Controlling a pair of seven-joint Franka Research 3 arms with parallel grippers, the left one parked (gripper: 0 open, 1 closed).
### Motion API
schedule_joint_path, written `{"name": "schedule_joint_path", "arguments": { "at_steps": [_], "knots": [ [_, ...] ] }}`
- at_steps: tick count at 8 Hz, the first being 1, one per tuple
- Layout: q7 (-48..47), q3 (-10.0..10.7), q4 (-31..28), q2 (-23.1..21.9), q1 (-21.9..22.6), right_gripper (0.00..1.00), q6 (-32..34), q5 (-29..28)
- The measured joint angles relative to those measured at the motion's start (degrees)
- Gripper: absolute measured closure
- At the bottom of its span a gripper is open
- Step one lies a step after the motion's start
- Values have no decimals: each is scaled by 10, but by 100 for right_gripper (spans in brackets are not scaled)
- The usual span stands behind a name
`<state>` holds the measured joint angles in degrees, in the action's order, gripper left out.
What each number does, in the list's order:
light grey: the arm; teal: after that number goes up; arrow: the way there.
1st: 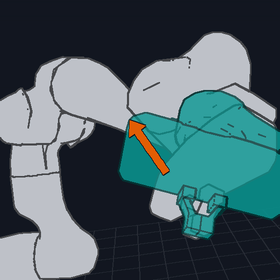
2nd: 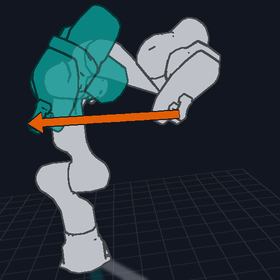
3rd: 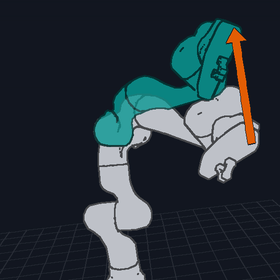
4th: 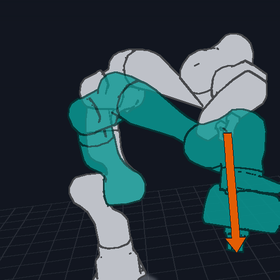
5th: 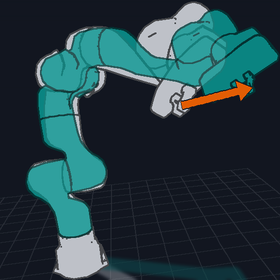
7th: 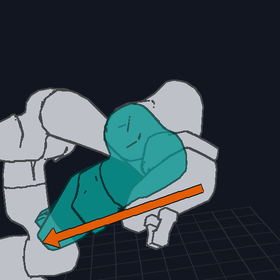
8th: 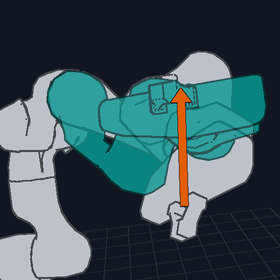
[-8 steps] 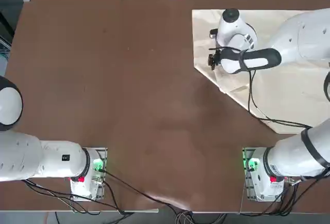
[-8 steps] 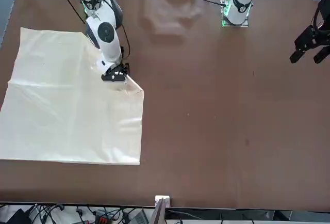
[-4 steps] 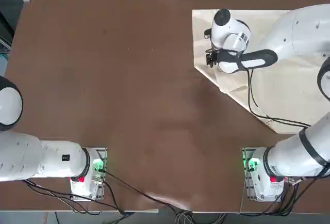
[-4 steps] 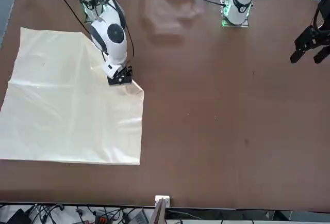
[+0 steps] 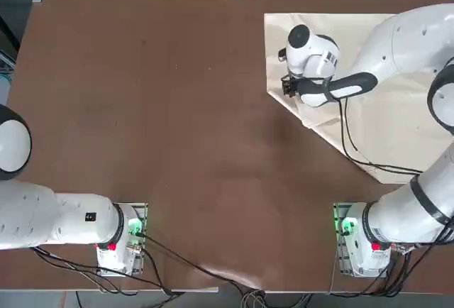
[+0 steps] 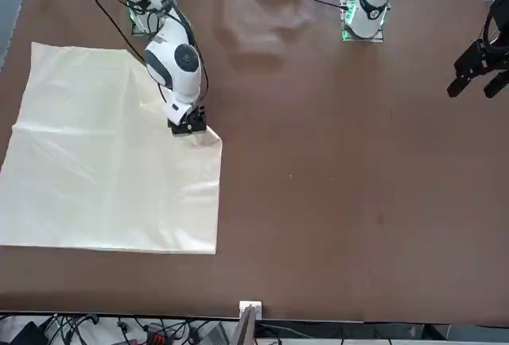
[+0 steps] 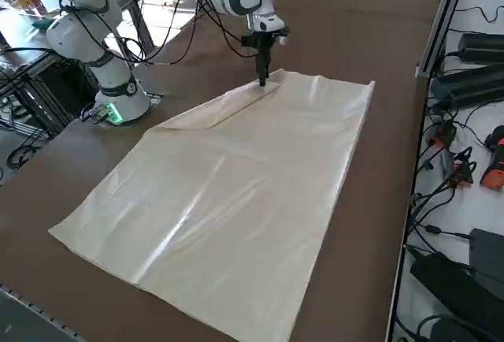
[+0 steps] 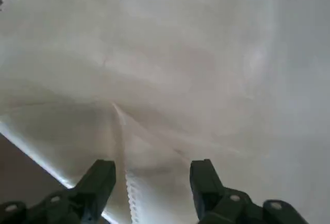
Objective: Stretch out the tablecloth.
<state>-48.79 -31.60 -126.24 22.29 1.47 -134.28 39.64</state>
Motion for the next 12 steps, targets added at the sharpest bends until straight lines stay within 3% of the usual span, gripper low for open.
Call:
{"name": "schedule_joint_path", "arguments": {
  "at_steps": [2,5,7,9,11,12],
  "knots": [
    [-2,14,4,6,9,11,0,14],
    [-4,56,10,16,42,12,0,32],
    [-6,66,13,21,50,17,0,35],
    [-6,67,17,21,52,29,0,37],
    [-7,69,20,21,52,73,0,37],
    [-11,69,20,21,52,80,0,37]
  ]
}}
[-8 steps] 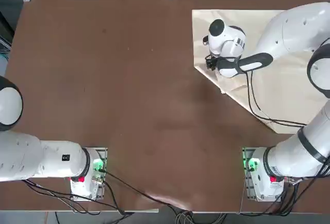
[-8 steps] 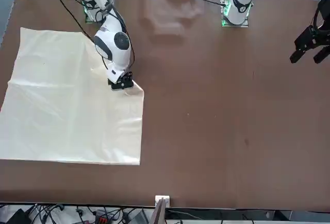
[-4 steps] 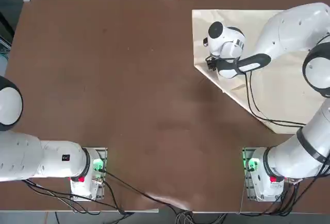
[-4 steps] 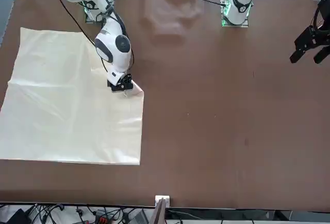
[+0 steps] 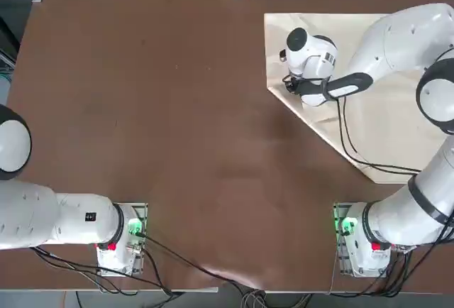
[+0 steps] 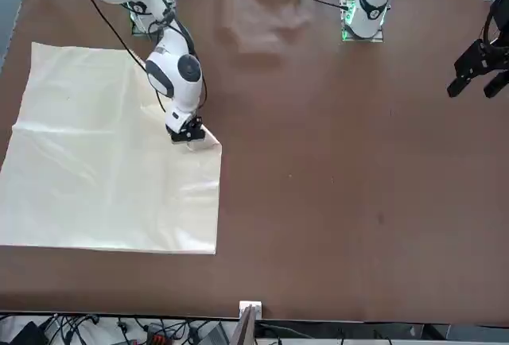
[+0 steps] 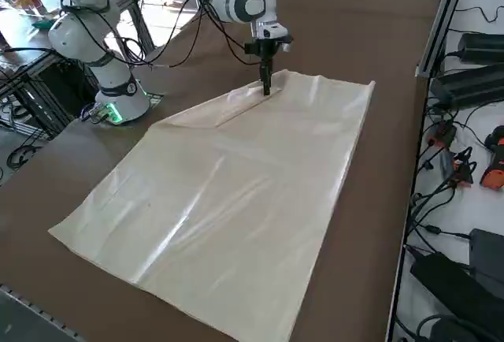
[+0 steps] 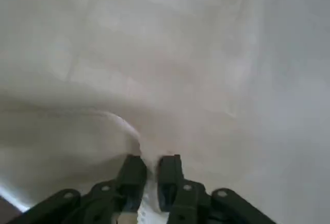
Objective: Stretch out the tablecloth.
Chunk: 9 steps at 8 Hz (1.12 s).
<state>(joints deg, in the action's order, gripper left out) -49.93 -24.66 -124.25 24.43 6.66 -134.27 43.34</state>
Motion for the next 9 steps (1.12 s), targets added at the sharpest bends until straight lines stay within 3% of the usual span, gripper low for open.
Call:
{"name": "schedule_joint_path", "arguments": {
  "at_steps": [2,5,9],
  "knots": [
    [-17,0,1,0,1,96,0,0],
    [-65,-4,5,0,5,97,0,-22],
    [-148,-31,7,-1,24,97,1,-94]
  ]
}}
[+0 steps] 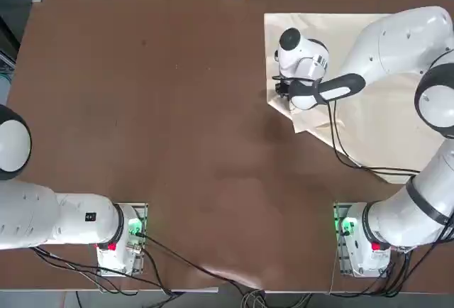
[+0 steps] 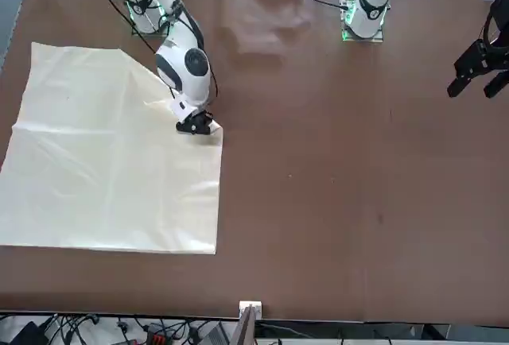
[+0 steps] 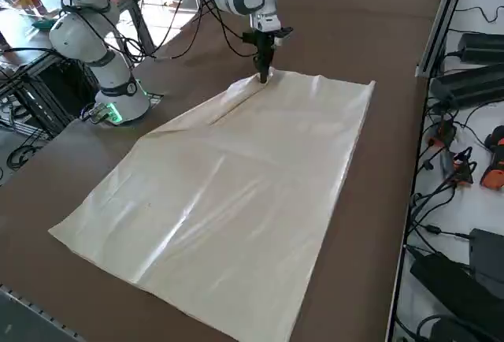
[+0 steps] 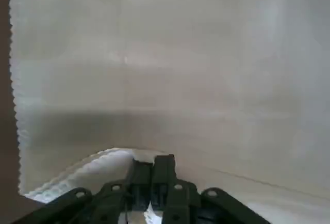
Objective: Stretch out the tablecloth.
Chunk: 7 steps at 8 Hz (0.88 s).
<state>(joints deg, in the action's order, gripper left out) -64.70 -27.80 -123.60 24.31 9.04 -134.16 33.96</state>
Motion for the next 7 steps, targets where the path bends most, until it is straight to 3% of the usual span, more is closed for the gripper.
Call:
{"name": "schedule_joint_path", "arguments": {
  "at_steps": [7],
  "knots": [
    [-141,-34,-43,0,2,97,3,-34]
  ]
}}
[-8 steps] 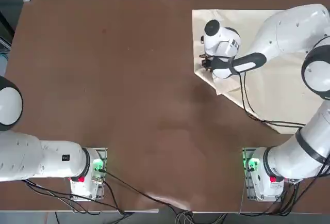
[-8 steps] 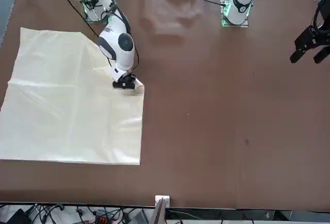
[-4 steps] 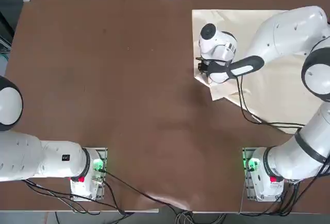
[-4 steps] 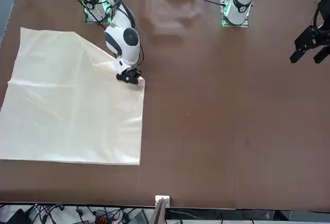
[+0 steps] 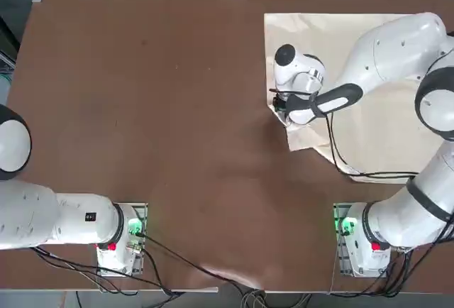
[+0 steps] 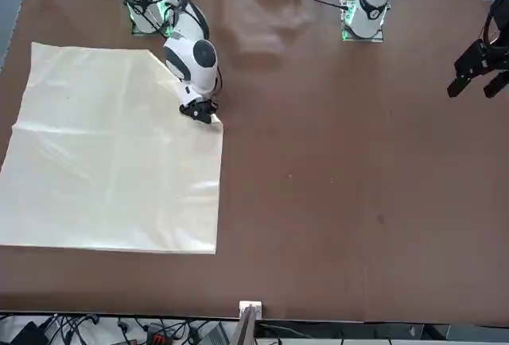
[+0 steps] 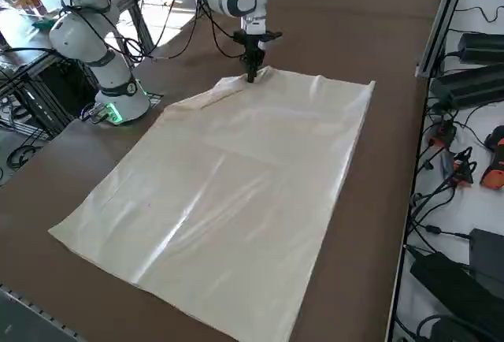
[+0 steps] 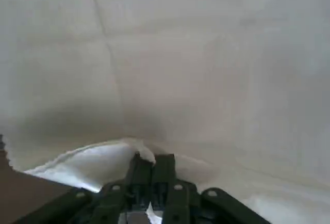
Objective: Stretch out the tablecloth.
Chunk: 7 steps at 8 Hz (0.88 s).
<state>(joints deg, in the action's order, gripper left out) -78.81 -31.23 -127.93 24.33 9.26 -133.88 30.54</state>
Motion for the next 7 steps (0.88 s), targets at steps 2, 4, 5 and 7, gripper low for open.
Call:
{"name": "schedule_joint_path", "arguments": {
  "at_steps": [2,4,5,7],
  "knots": [
    [-5,-19,-3,0,0,97,0,-38],
    [-9,-30,-4,1,1,97,-2,-65],
    [-14,-34,-5,2,1,97,-8,-72],
    [-35,-45,-7,9,2,97,-22,-78]
  ]
}}
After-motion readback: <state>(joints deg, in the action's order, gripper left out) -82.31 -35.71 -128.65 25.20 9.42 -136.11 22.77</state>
